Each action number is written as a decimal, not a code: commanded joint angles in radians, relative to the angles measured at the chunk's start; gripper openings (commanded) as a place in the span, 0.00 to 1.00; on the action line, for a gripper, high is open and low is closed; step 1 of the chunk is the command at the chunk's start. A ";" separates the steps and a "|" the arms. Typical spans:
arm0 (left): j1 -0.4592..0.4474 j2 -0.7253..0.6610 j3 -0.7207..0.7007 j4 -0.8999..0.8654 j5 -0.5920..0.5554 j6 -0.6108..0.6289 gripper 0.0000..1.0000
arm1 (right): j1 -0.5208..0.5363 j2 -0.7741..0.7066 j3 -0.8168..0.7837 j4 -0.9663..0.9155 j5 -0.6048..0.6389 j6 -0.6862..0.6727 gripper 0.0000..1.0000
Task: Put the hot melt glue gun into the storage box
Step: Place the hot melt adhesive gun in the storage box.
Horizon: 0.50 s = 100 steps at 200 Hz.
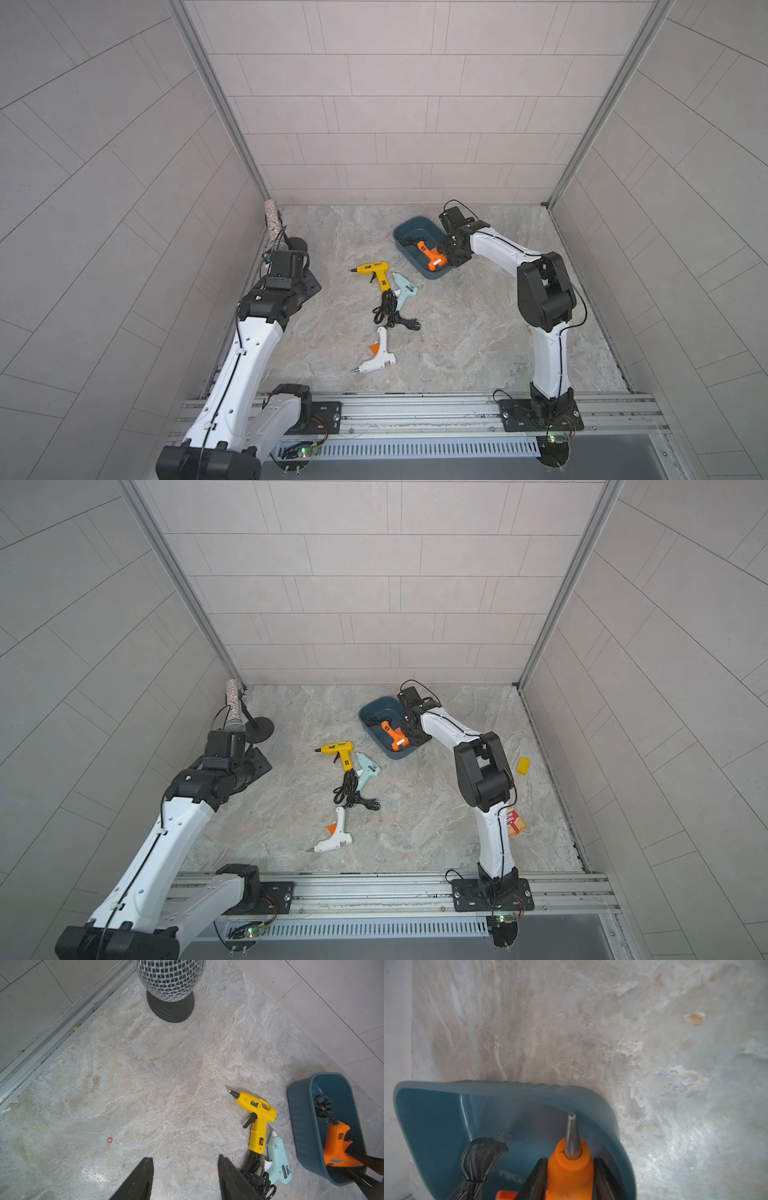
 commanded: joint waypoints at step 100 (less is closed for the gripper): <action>0.005 0.009 -0.016 0.011 0.016 0.034 0.59 | 0.084 -0.215 0.056 -0.054 0.090 -0.381 0.52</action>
